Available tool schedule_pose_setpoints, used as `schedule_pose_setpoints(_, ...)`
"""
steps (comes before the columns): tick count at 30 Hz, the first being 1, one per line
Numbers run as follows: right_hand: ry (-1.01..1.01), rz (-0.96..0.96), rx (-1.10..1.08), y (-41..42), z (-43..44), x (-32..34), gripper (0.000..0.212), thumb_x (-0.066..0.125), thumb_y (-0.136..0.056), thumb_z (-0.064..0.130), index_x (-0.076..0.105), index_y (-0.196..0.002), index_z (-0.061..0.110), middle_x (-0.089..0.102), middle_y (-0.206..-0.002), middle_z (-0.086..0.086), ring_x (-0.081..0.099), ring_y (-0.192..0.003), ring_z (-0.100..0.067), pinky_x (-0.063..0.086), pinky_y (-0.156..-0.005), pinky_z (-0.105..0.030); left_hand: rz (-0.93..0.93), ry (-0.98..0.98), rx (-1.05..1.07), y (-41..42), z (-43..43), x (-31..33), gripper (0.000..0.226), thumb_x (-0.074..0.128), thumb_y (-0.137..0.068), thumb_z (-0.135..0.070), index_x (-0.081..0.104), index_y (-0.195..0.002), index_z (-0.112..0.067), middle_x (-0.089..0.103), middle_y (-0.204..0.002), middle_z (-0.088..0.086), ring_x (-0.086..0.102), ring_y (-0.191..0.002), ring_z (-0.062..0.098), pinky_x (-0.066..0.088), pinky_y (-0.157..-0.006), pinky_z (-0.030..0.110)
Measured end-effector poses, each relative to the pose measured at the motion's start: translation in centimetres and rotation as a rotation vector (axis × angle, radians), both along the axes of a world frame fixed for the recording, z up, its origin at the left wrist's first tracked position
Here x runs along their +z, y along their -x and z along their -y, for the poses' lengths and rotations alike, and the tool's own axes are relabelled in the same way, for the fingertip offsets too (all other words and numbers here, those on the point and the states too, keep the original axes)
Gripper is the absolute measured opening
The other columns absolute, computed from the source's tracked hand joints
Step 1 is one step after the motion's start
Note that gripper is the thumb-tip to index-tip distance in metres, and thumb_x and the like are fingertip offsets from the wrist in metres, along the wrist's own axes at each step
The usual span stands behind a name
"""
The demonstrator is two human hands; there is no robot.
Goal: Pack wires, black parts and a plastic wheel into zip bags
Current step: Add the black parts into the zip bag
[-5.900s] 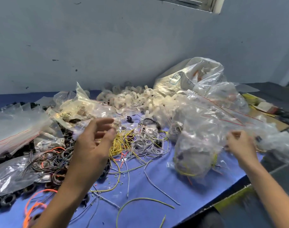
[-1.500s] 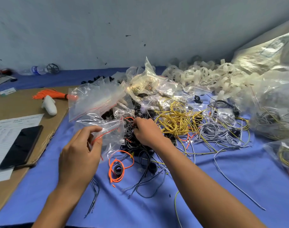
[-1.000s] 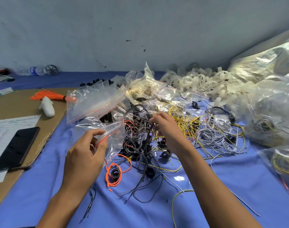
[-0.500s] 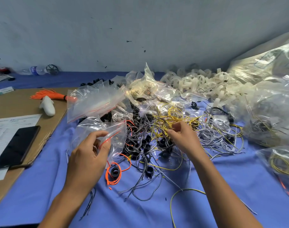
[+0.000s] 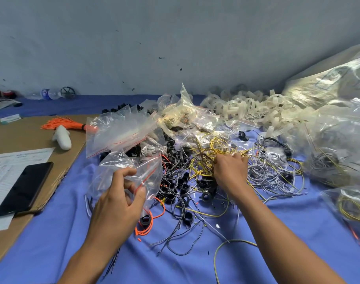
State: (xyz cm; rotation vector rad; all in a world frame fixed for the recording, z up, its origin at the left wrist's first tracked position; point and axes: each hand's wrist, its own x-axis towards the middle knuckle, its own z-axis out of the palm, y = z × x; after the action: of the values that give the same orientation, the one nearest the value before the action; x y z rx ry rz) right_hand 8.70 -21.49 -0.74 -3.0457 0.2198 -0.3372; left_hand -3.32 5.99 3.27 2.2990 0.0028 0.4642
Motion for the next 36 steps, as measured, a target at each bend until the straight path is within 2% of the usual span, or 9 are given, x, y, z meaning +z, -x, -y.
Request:
schedule_pose_setpoints(4,-0.114,0.052,-0.05,-0.1,0.5,0.8,0.024,0.044,-0.094,0.026,0.066,-0.095,0.02,0.07,-0.096,-0.004,0.051,-0.1,-0.031,0.032,-0.085,-0.041,-0.019,-0.013,-0.005,0.2,-0.1,-0.3,0.035,0.068,-0.086,-0.032,0.046,-0.11,-0.046,0.062,-0.084,-0.016,0.058,-0.071,0.0,0.044,-0.063,0.031)
schedule_pose_setpoints(9,-0.52,0.51,-0.076,0.6,2.2,3.4,0.023,0.053,-0.097,0.031,0.07,-0.103,0.018,0.072,-0.088,-0.006,0.063,-0.085,-0.03,0.047,-0.081,-0.041,-0.014,-0.012,-0.001,0.0,0.2,-0.1,0.034,0.065,-0.087,-0.035,0.045,-0.111,-0.049,0.06,-0.084,-0.021,0.058,-0.073,-0.004,0.042,-0.061,0.03)
schedule_pose_setpoints(13,-0.711,0.781,0.054,1.8,2.7,6.3,0.019,0.059,-0.097,0.025,0.07,-0.111,0.017,0.073,-0.09,0.001,0.065,-0.078,-0.013,0.049,-0.067,-0.028,-0.026,-0.003,-0.018,-0.1,0.6,0.1,0.037,0.064,-0.088,-0.035,0.044,-0.115,-0.051,0.057,-0.093,-0.028,0.059,-0.072,-0.003,0.043,-0.059,0.027)
schedule_pose_setpoints(17,-0.863,0.85,0.155,4.8,1.9,8.1,0.014,0.063,-0.095,0.023,0.071,-0.105,0.019,0.072,-0.086,0.009,0.064,-0.075,-0.002,0.049,-0.066,-0.022,-0.021,0.01,-0.012,-0.2,0.9,-0.1,0.035,0.065,-0.09,-0.031,0.047,-0.116,-0.047,0.059,-0.091,-0.025,0.06,-0.073,-0.001,0.042,-0.06,0.024)
schedule_pose_setpoints(24,-1.066,0.52,0.308,12.2,-2.9,4.6,0.013,0.065,-0.093,0.021,0.071,-0.097,0.031,0.071,-0.077,0.009,0.067,-0.068,-0.012,0.053,-0.058,-0.027,-0.043,-0.006,-0.013,0.0,1.7,0.2,0.028,0.064,-0.091,-0.029,0.055,-0.117,-0.037,0.061,-0.084,-0.024,0.059,-0.071,0.002,0.041,-0.062,0.022)
schedule_pose_setpoints(27,-1.085,0.376,0.294,13.2,-5.8,2.9,0.011,0.065,-0.093,0.022,0.071,-0.097,0.03,0.071,-0.078,0.011,0.066,-0.069,-0.01,0.053,-0.064,-0.033,-0.058,-0.06,-0.038,0.6,2.9,0.5,0.029,0.065,-0.09,-0.028,0.06,-0.118,-0.033,0.061,-0.072,-0.015,0.06,-0.069,0.009,0.044,-0.065,0.031)
schedule_pose_setpoints(30,-1.057,0.202,0.412,13.3,-8.4,1.8,0.013,0.061,-0.093,0.018,0.072,-0.095,0.024,0.071,-0.081,0.017,0.064,-0.073,0.0,0.052,-0.07,-0.026,-0.036,-0.151,-0.124,1.7,4.2,1.1,0.026,0.064,-0.092,-0.025,0.063,-0.118,-0.032,0.068,-0.098,-0.013,0.064,-0.088,0.014,0.049,-0.078,0.033)
schedule_pose_setpoints(33,-1.514,-0.165,0.519,12.7,-10.1,2.4,0.017,0.05,-0.093,0.001,0.062,-0.083,0.009,0.059,-0.08,-0.007,0.055,-0.078,-0.016,0.05,-0.071,-0.036,-0.024,-0.194,-0.274,3.3,5.2,1.9,0.023,0.055,-0.098,-0.026,0.062,-0.118,-0.034,0.063,-0.112,-0.018,0.062,-0.103,0.011,0.049,-0.088,0.035)
schedule_pose_setpoints(36,-2.139,-0.431,0.37,12.2,-10.9,3.8,0.018,0.054,-0.089,0.005,0.058,-0.107,0.005,0.059,-0.107,-0.016,0.055,-0.093,-0.026,0.046,-0.081,-0.036,-0.051,-0.132,-0.415,4.9,5.5,2.7,0.028,0.05,-0.094,-0.034,0.061,-0.119,-0.041,0.061,-0.114,-0.027,0.06,-0.105,0.001,0.048,-0.094,0.038)
